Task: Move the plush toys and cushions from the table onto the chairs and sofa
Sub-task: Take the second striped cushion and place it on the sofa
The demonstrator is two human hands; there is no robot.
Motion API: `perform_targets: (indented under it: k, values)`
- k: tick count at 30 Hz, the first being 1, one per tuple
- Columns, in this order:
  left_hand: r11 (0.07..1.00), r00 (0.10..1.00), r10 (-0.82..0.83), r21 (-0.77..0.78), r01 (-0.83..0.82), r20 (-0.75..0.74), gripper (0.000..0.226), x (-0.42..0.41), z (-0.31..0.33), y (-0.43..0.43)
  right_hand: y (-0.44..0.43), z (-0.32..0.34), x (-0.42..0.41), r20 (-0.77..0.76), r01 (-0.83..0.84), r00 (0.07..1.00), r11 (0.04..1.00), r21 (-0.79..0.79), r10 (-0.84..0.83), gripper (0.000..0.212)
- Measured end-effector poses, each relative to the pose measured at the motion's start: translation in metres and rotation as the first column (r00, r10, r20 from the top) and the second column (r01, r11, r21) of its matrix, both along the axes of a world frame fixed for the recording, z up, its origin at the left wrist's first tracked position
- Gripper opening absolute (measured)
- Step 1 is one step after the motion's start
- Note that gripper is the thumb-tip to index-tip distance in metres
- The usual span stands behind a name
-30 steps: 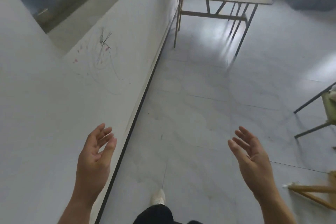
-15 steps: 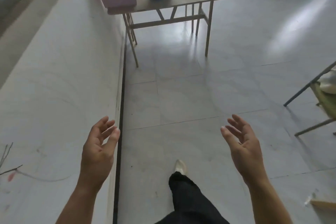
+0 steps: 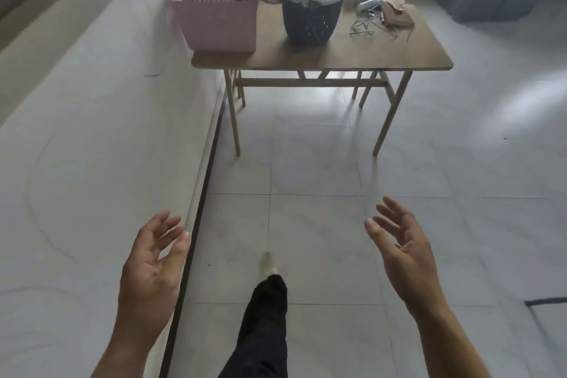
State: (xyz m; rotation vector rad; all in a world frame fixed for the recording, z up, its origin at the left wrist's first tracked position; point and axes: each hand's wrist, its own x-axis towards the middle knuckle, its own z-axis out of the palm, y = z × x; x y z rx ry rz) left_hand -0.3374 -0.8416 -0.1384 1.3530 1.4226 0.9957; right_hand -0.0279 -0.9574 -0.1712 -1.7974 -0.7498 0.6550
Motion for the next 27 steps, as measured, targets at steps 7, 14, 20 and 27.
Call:
perform_targets:
  k: [7,14,20,27]
  values:
    - [0.993,0.994,-0.105,0.053,0.104,0.026,0.038,0.122,0.006,0.229,0.209,0.021,0.097,0.062,-0.021,0.998,1.0,-0.017,0.022,0.06]
    - [0.959,0.966,-0.254,0.119,0.258,-0.045,0.048,0.255,0.05,0.422,0.383,0.057,0.211,0.068,0.05,0.996,0.997,0.052,-0.054,0.066]
    - [0.981,0.983,-0.186,0.051,0.186,-0.001,0.051,0.354,0.007,0.546,0.526,0.003,0.305,0.014,0.001,1.0,0.998,0.062,-0.002,0.057]
    - [0.976,0.997,-0.001,-0.217,0.017,0.074,0.037,0.472,-0.011,0.683,0.713,0.009,0.42,-0.063,-0.136,0.988,0.988,0.077,0.141,0.057]
